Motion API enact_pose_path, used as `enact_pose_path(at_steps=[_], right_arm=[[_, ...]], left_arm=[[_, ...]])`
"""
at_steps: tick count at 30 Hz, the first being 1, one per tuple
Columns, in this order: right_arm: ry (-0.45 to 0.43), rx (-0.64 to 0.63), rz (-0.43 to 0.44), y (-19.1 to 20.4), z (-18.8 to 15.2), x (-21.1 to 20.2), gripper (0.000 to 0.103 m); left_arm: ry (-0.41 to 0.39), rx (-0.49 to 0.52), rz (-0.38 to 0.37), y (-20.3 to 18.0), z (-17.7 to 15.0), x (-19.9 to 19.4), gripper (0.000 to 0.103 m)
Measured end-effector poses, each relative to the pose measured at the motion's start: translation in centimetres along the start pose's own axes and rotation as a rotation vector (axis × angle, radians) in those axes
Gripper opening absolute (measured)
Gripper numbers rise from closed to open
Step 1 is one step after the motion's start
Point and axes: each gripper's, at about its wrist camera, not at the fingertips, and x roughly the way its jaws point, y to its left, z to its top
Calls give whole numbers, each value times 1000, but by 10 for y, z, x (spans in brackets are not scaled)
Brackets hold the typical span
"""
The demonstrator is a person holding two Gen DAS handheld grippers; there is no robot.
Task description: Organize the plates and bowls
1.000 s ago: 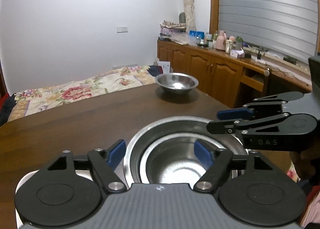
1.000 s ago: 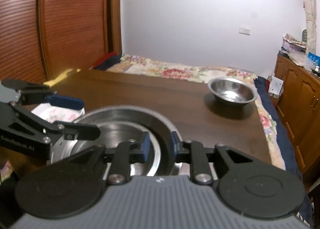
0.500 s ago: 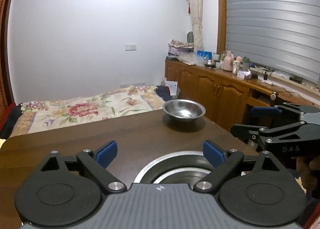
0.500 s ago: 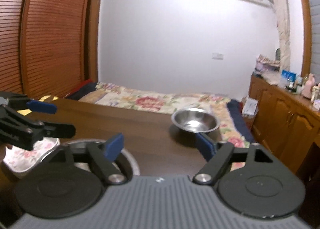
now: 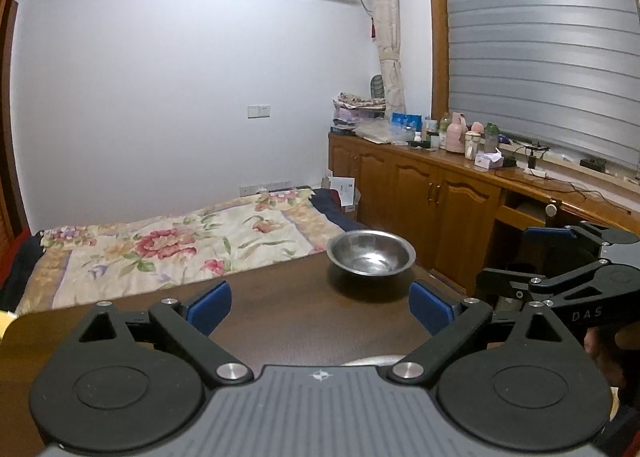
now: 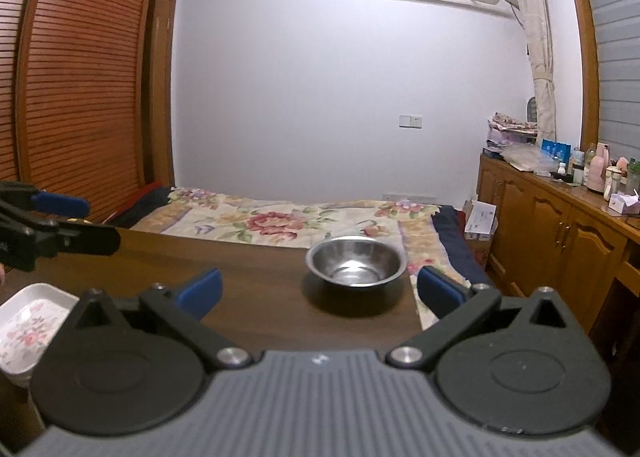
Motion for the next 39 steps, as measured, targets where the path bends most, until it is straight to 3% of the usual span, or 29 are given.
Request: enact_pose_path(at_steps=[8,24,29,33,39], right_arm=[[4,16,-23,-32,11,32,103],[119,118,20,-68,-5,108,102],[157,140,24,-77,-7,127,90],[179,165,34,-80,-9,136,86],[214,229,63,-82,-10,147,71]], left_arm=[[-1,16,-2,4,25,32,97],[132,-4,-78,1,50,122,97],[183,6,-85,1,51,156,96],[226,-6,-123,0,53,178,88],[263,13,-144,-6,54,205,76]])
